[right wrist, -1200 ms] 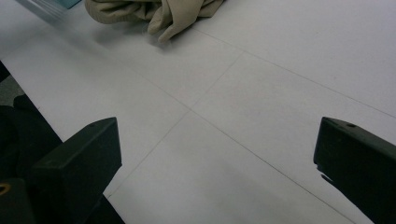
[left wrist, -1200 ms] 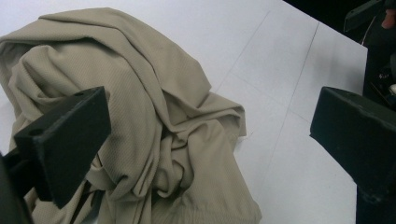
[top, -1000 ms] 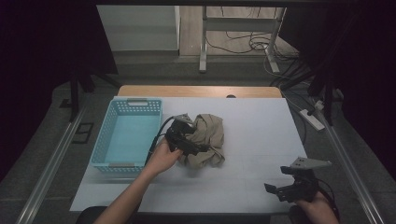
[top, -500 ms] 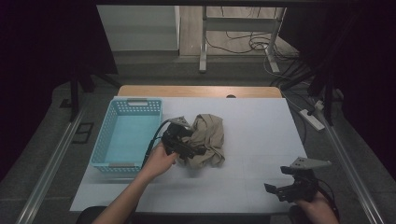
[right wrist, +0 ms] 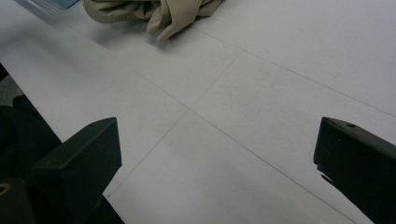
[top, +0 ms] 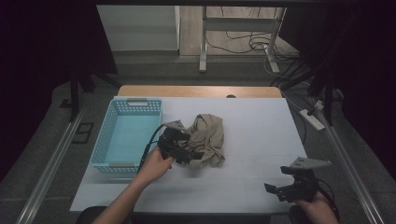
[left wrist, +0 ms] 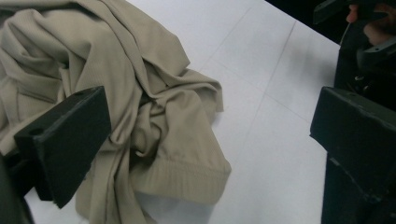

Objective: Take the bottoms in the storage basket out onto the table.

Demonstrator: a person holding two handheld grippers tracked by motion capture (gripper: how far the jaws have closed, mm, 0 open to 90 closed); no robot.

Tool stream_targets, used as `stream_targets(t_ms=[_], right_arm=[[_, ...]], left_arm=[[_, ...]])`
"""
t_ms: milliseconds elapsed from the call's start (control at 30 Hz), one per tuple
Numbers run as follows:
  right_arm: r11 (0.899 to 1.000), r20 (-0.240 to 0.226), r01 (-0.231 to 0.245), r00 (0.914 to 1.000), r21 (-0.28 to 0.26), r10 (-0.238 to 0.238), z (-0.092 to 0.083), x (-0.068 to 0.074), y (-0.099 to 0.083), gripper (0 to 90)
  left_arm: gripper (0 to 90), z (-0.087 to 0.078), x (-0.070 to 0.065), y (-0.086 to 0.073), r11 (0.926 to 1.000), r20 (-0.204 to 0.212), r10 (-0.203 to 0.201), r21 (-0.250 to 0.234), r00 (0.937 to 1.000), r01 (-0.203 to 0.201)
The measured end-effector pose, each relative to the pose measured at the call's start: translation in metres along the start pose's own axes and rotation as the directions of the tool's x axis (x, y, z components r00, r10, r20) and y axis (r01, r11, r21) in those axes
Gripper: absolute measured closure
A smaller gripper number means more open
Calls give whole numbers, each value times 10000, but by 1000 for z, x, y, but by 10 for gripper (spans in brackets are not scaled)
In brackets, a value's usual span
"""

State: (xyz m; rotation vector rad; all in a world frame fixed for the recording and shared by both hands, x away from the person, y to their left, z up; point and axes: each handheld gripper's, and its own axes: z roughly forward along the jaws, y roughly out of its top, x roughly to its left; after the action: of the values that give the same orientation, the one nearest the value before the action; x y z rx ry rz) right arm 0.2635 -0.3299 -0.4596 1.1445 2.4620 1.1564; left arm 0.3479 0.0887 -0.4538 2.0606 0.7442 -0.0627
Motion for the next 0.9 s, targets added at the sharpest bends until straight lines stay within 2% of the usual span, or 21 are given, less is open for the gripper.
stream_targets(t_ms=[433, 667, 900], right_arm=[[10000, 30, -1, 10000, -19, 1, 0, 0, 0, 10], [10000, 28, -3, 10000, -18, 3, 0, 0, 0, 10], [10000, 45, -19, 10000, -26, 19, 0, 0, 0, 10]], left_arm=[[0, -10, -6, -9, 10000, 162, -34, -64, 9999, 35], [0, -15, -7, -16, 9995, 305, -312, -81, 9990, 315], [0, -23, -8, -22, 9990, 263, -418, -119, 9988, 421]])
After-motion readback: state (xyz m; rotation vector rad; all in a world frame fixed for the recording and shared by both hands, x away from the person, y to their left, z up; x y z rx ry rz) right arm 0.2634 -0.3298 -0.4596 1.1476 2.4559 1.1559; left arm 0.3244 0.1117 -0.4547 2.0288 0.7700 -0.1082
